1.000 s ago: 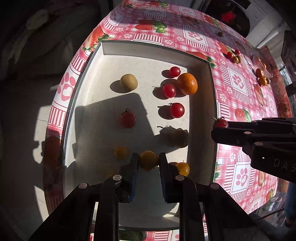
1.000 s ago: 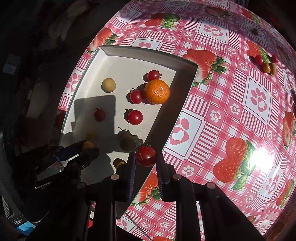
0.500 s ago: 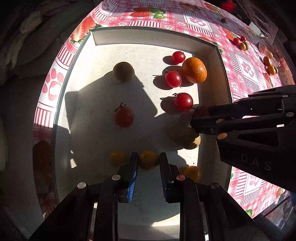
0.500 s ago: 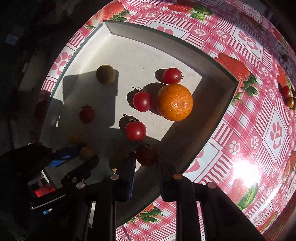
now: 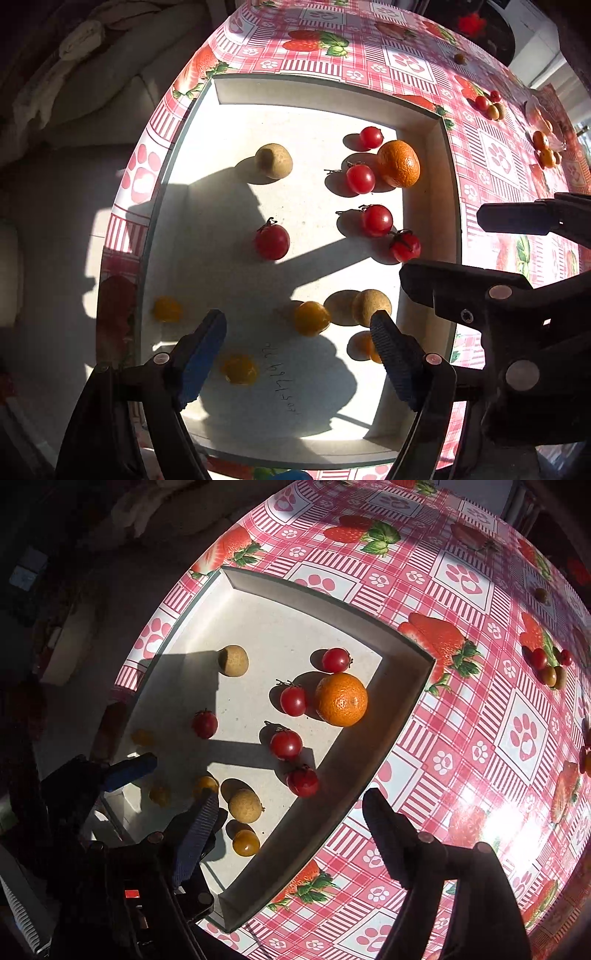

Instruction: Organize fruits

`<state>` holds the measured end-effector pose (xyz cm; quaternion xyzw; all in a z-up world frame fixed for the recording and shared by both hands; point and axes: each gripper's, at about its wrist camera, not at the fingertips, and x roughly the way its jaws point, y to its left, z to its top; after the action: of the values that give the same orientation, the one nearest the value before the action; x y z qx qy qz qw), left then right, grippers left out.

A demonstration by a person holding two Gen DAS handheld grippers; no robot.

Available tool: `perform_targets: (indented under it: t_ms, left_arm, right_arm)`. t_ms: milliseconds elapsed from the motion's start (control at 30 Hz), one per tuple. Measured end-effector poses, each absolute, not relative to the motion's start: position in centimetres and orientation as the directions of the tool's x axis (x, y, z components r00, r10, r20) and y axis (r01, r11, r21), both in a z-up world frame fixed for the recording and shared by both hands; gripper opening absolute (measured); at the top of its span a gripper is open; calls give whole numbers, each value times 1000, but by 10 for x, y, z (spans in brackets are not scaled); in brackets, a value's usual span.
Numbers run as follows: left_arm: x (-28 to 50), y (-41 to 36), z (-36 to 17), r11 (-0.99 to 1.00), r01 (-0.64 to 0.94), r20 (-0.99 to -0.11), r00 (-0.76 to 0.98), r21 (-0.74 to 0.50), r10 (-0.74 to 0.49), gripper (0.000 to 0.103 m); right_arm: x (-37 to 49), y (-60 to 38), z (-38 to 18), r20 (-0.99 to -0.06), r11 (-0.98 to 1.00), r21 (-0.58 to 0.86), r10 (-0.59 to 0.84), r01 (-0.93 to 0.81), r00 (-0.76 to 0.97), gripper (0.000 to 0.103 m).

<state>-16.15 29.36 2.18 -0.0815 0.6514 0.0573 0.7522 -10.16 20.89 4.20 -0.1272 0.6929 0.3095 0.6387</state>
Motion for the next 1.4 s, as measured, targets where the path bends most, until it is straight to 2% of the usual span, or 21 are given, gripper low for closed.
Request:
perform_targets:
  t_ms: [33,133,433,900,1400]
  left_arm:
    - [-162,293,25,981,-189,-988,154,-44,-14,102]
    - [-167,288,31,986,-166,-988,157,-25,2,102]
    - [-176,278,50,990,-136,-984,174,23,47,102]
    - [-185,268,67,993,-64,-984,142,100,108,102]
    - [-183,263,73,992,-63,-983,144,110,119,102]
  right_arm:
    - [-103,204,46,-967,780,256,214,-571,-141,87]
    - [-108,187,59,-972,792,236,206,-563,-118,90]
    - [-127,161,89,-979,823,201,179,-532,-94,91]
    - [-132,171,93,-975,828,220,190,-515,-111,91]
    - [-133,173,93,-978,816,207,174,-539,-111,91]
